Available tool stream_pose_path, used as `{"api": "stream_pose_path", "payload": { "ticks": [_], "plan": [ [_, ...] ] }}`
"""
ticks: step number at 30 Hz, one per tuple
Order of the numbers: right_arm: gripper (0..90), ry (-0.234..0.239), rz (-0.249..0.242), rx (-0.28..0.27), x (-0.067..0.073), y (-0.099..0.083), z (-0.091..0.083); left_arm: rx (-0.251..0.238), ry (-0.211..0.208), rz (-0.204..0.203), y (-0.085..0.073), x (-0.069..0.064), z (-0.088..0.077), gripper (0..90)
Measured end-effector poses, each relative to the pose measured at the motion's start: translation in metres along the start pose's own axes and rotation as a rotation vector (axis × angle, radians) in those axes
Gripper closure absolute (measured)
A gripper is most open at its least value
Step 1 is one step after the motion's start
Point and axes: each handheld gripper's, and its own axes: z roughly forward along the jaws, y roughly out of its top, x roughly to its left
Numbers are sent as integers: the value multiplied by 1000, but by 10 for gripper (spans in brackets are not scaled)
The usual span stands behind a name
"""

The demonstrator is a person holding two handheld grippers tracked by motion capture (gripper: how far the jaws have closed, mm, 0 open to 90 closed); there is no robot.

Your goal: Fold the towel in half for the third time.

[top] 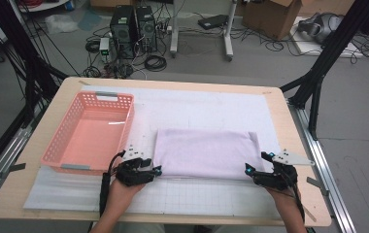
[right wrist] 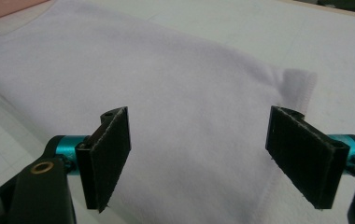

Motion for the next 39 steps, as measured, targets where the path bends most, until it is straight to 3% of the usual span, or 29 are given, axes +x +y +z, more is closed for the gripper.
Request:
{"api": "stream_pose_path", "payload": {
  "ticks": [8,14,19,31,39],
  "plan": [
    [211,27,-14,-3,6,15,13,9,22,25,0,-5,1,495],
    [211,53,-22,-11,11,32,30,12,-12,47,0,-11,4,681],
    [210,128,-53,34,23,52,62,12,-17,42,1,-13,5,790],
    [210,208,-118,69,41,100,115,-6,-25,12,0,-11,2,806],
    [214,257,-142,113,57,114,154,-13,-36,-3,-2,-10,0,813]
  ]
}}
